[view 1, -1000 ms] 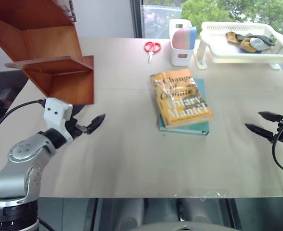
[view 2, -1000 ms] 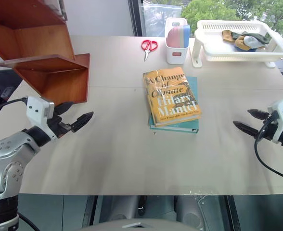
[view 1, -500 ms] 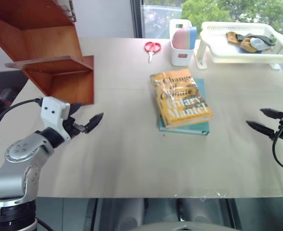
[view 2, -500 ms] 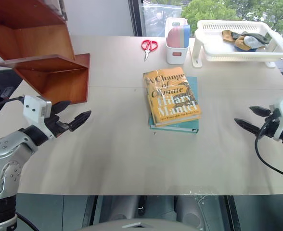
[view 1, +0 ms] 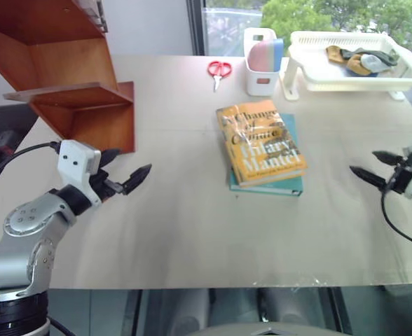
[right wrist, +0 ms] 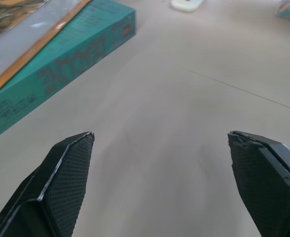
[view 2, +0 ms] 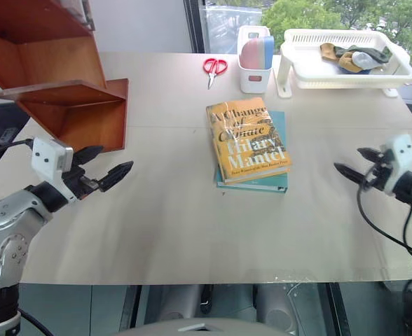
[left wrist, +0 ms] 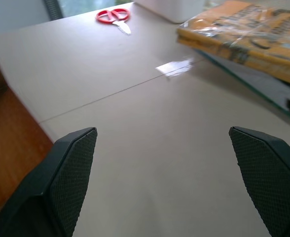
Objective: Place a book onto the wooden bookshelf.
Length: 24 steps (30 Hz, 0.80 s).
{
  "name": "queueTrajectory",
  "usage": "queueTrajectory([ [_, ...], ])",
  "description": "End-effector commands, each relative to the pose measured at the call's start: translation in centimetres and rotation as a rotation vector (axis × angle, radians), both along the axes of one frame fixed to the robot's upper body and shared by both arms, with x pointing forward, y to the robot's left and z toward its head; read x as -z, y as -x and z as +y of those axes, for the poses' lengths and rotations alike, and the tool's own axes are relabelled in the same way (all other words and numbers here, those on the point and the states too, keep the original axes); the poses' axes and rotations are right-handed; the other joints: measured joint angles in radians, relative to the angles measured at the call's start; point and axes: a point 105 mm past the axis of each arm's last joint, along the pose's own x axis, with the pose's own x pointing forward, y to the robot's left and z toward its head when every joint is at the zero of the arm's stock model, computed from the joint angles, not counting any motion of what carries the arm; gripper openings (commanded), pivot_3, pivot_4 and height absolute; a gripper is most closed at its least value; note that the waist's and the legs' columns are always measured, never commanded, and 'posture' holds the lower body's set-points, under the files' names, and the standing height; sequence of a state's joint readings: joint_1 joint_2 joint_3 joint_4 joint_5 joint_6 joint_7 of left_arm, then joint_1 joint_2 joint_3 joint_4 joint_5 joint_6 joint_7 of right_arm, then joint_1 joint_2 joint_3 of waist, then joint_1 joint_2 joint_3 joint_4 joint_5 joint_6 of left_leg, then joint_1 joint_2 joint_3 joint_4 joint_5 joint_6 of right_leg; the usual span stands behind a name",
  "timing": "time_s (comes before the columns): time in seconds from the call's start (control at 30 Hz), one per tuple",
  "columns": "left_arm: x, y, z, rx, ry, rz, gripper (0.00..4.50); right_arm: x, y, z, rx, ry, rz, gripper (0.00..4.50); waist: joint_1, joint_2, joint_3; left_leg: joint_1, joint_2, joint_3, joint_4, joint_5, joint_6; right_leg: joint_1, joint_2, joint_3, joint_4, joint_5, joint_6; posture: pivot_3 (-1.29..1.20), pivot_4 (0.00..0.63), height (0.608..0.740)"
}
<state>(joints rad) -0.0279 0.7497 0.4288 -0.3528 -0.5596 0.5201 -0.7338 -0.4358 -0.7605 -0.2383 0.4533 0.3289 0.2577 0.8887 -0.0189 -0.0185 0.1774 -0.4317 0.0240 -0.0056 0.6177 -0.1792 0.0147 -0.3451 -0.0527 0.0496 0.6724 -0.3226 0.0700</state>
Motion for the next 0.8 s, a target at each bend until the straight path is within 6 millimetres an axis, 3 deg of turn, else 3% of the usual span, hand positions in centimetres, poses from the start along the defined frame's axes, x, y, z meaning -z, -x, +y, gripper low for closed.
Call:
queueTrajectory([
  [0.03,-3.2,1.4,-0.5,0.113,0.011,-0.055,4.5,-0.7,-2.2,1.3,0.031,0.001,-0.04,4.43,0.007,0.0,0.0,0.0,0.0,0.0,0.0,0.0,0.0,0.0,0.0,0.0,0.0,0.0,0.0,0.0,0.15,0.74],
  [0.13,-4.7,2.3,0.0,0.176,-0.002,-0.055,4.5,-1.3,-4.8,3.8,0.062,-0.024,-0.091,4.43,-0.007,0.0,0.001,-0.001,0.0,0.0,-0.001,0.0,0.0,0.0,0.0,-0.001,-0.001,0.0,0.0,0.0,0.15,0.74],
  [0.23,-6.0,2.5,0.9,0.172,-0.027,-0.09,4.5,-1.3,-7.0,5.1,0.134,0.017,-0.113,4.43,-0.022,0.002,0.003,0.0,0.0,0.0,-0.001,0.0,0.0,0.0,0.0,0.0,0.0,0.0,0.0,0.0,0.15,0.74],
  [0.37,-6.8,2.8,1.7,0.168,-0.061,-0.107,4.5,-2.2,-9.2,7.2,0.192,-0.056,-0.144,4.43,-0.023,0.002,0.003,0.0,0.0,0.0,-0.002,0.0,0.0,-0.001,0.001,0.0,0.0,0.0,0.0,0.0,0.15,0.74],
  [0.47,-6.9,2.9,1.7,0.171,-0.066,-0.11,4.5,-2.2,-10.2,8.2,0.214,-0.098,-0.129,4.43,-0.022,0.002,0.003,-0.001,0.0,0.0,-0.003,0.0,0.0,-0.002,0.0,0.0,0.0,0.0,0.0,0.0,0.15,0.74],
  [0.63,-6.8,2.9,1.6,0.168,-0.068,-0.12,4.5,-2.9,-11.5,10.3,0.22,-0.323,-0.056,4.43,-0.025,0.002,0.003,-0.001,0.0,0.0,-0.003,0.0,-0.001,-0.002,0.0,0.0,0.0,0.0,0.0,0.0,0.15,0.74],
  [0.8,-6.6,3.0,1.7,0.156,-0.073,-0.12,4.5,-2.3,-11.6,12.7,0.134,-0.323,-0.013,4.43,-0.025,0.003,0.003,-0.001,0.0,0.001,-0.004,0.0,0.0,-0.003,0.0,0.001,0.0,0.0,0.0,0.0,0.15,0.74],
])
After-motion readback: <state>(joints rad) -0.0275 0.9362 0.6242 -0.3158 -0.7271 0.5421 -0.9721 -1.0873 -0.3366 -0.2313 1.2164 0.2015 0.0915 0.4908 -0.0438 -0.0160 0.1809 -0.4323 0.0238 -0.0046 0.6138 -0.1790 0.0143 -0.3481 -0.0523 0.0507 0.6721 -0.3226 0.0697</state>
